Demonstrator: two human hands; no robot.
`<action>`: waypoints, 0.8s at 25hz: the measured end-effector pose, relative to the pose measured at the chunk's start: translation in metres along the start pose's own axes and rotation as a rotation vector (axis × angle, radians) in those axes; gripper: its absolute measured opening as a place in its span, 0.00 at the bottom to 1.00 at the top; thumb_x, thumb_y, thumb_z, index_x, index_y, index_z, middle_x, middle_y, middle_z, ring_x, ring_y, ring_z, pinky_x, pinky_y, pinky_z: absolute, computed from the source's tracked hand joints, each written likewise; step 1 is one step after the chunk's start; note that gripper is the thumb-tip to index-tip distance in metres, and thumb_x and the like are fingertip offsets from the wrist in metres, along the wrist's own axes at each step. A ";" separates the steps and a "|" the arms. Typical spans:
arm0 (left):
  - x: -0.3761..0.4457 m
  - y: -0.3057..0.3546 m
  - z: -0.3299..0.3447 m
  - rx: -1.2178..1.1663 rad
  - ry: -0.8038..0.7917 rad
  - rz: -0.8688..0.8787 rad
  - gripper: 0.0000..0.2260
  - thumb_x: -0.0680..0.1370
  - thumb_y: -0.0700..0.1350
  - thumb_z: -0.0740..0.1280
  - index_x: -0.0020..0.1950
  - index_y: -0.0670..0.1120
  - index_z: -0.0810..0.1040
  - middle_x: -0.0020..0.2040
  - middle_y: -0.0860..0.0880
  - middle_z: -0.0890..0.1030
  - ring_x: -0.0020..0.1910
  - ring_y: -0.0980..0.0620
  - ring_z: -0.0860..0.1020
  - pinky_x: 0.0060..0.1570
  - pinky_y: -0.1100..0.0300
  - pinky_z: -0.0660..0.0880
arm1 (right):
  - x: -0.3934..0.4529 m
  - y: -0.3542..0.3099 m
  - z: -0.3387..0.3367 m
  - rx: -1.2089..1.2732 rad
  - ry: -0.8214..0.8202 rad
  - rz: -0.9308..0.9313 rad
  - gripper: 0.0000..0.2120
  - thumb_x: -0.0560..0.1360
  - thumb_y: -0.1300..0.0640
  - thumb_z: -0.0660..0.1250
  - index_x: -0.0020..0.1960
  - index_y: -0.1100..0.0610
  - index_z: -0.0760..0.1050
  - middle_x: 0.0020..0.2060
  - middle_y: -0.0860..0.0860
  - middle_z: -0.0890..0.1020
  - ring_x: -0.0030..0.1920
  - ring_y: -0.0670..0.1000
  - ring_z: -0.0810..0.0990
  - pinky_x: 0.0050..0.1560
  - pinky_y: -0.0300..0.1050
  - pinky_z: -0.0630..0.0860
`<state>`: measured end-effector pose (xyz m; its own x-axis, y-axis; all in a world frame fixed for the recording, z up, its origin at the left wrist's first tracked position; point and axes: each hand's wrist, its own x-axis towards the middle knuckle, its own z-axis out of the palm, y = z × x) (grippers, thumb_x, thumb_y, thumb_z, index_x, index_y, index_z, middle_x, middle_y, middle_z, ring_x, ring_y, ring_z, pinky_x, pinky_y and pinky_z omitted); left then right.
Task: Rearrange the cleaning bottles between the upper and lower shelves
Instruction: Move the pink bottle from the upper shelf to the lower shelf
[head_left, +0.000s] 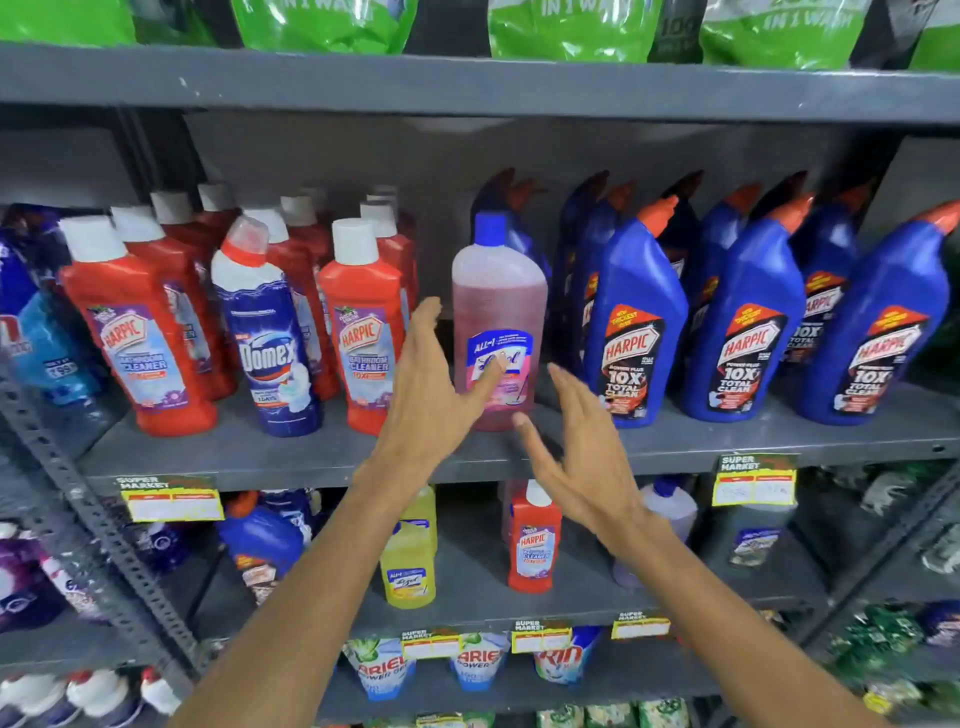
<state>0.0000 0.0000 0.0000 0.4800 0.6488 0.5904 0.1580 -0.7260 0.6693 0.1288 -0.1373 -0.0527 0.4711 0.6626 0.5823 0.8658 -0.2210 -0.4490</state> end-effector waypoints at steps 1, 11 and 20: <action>0.010 -0.001 0.006 -0.017 -0.008 -0.047 0.46 0.77 0.53 0.81 0.85 0.42 0.58 0.81 0.43 0.72 0.77 0.48 0.74 0.71 0.62 0.70 | 0.003 0.006 0.004 -0.013 -0.023 0.008 0.36 0.82 0.37 0.61 0.82 0.56 0.60 0.79 0.50 0.65 0.79 0.47 0.63 0.80 0.48 0.63; 0.071 -0.013 0.013 -0.392 -0.156 -0.258 0.35 0.65 0.43 0.89 0.67 0.55 0.78 0.57 0.61 0.91 0.54 0.59 0.90 0.47 0.66 0.87 | 0.003 0.038 0.040 -0.343 -0.147 -0.003 0.34 0.82 0.38 0.53 0.77 0.61 0.71 0.74 0.55 0.74 0.75 0.52 0.71 0.79 0.49 0.64; -0.022 0.017 -0.056 -0.283 0.086 -0.109 0.44 0.58 0.56 0.91 0.71 0.49 0.80 0.65 0.55 0.88 0.63 0.60 0.87 0.59 0.68 0.83 | 0.006 0.042 0.033 -0.431 -0.268 -0.079 0.33 0.84 0.42 0.50 0.80 0.62 0.66 0.79 0.57 0.67 0.80 0.53 0.63 0.82 0.48 0.59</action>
<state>-0.0565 -0.0138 0.0231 0.3971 0.7449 0.5361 -0.0475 -0.5666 0.8226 0.1630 -0.1192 -0.0901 0.3901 0.8371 0.3835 0.9148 -0.3998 -0.0577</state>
